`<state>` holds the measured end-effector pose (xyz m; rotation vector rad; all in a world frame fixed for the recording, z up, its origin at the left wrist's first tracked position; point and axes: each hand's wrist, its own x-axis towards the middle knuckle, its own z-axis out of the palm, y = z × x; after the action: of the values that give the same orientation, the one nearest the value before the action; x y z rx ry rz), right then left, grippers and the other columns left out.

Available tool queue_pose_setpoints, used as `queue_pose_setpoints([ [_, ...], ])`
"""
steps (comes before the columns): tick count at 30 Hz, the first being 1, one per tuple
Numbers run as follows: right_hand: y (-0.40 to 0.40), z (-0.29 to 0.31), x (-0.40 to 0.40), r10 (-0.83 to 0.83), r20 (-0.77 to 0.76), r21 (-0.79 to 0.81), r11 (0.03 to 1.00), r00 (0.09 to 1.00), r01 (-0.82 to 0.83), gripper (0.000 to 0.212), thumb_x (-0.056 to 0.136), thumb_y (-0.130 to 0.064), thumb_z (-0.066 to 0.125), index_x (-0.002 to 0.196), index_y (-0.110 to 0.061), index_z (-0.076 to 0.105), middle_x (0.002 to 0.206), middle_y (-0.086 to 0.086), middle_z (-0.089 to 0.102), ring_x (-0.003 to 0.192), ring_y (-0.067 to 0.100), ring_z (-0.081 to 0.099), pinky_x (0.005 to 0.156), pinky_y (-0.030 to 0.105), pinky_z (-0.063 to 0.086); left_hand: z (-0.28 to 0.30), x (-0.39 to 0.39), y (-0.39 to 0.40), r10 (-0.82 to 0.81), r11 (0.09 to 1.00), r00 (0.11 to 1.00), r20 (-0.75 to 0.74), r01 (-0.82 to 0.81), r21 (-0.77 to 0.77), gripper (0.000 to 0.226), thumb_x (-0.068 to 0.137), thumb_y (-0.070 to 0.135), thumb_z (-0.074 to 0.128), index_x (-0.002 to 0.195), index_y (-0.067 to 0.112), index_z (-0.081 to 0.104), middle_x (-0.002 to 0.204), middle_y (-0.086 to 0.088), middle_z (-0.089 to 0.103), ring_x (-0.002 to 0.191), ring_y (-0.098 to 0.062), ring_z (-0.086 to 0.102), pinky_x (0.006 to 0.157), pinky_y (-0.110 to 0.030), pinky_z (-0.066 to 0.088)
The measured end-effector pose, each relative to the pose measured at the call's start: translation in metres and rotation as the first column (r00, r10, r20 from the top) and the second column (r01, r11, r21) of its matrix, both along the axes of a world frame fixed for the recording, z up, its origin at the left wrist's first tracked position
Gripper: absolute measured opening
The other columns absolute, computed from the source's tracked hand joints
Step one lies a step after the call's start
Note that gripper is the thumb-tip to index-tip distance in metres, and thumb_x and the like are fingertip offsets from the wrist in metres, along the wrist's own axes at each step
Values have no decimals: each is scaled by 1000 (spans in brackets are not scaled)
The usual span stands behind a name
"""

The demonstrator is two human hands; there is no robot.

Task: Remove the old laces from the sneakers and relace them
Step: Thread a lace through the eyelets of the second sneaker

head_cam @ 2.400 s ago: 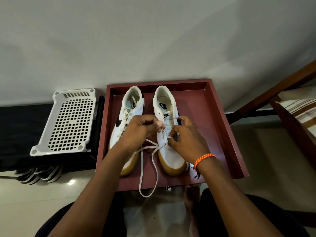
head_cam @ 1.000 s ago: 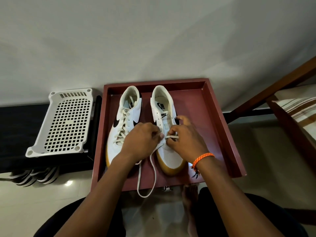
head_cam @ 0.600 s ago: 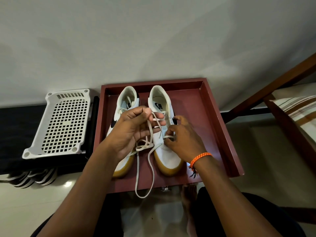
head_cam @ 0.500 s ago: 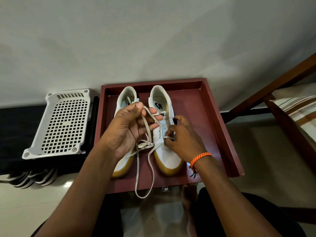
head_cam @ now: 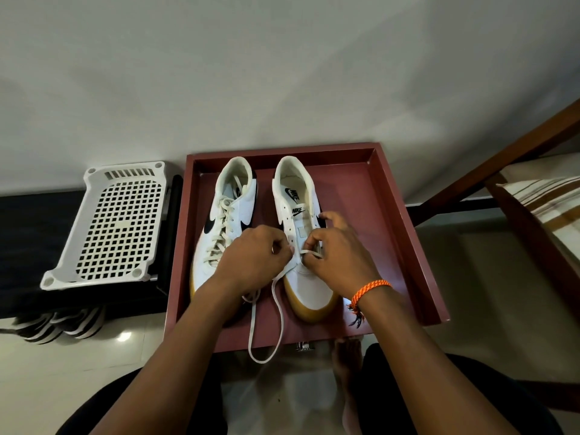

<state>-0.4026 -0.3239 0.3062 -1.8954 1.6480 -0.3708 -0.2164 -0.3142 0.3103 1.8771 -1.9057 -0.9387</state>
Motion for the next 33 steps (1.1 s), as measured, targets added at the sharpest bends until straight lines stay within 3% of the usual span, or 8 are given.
queue_pose_setpoints([
  [4,1,1,1,-6,-7,-5,1000,1000,6,6,87,-26,80,88,-27,74,160,-7,38,135,22,50,77,33,51,4,1,-2,55,991,980,-193,-31,127,29,99,19,69,71,12,73,62,-4,69,51,-14,55,57,-35,48],
  [7,1,1,0,-10,1,-7,1000,1000,10,7,87,-25,79,88,-27,73,159,-6,38,136,24,49,81,36,54,7,7,-2,191,953,890,-415,-66,296,29,99,19,65,76,7,77,81,-33,69,68,-27,51,70,-41,41],
  [10,2,1,2,-13,43,-13,1000,999,14,12,85,-20,80,89,-27,71,160,-7,35,140,23,43,88,36,53,8,10,-2,229,942,862,-452,-79,327,29,103,15,61,84,-2,76,90,-24,77,76,-29,61,75,-42,47],
  [16,8,3,13,137,116,-231,967,984,-108,22,76,-15,83,81,-33,71,171,-12,18,156,16,13,113,43,38,0,14,-5,68,981,997,44,-59,-183,15,102,24,63,88,23,66,76,7,69,68,-13,65,66,-44,57],
  [21,17,-2,21,262,-138,-225,931,955,-288,19,79,-31,74,96,-40,78,175,-15,-14,161,21,-17,116,52,23,9,7,-5,171,895,983,-67,-183,-407,23,101,5,57,95,24,68,84,12,64,71,-10,62,60,-28,47],
  [28,18,-7,23,242,-102,-357,896,965,-263,10,84,-28,78,91,-32,72,164,-7,30,149,23,27,107,47,32,7,0,-5,79,953,926,-369,-179,-246,26,101,2,58,96,21,75,87,5,75,71,-22,71,69,-44,61],
  [30,13,-5,20,179,1,-453,877,984,-159,9,89,-23,75,97,-25,75,136,-4,52,123,21,48,92,42,45,9,-5,-3,67,981,884,-463,-143,-131,27,108,3,50,99,15,73,88,5,73,74,-20,68,67,-35,57],
  [33,4,2,11,76,219,-512,858,973,48,12,97,-18,73,106,-19,80,94,-6,56,82,13,57,63,34,49,15,-10,0,73,995,788,-612,-97,-6,25,111,3,42,112,4,67,95,-9,75,88,-19,73,79,-30,58],
])
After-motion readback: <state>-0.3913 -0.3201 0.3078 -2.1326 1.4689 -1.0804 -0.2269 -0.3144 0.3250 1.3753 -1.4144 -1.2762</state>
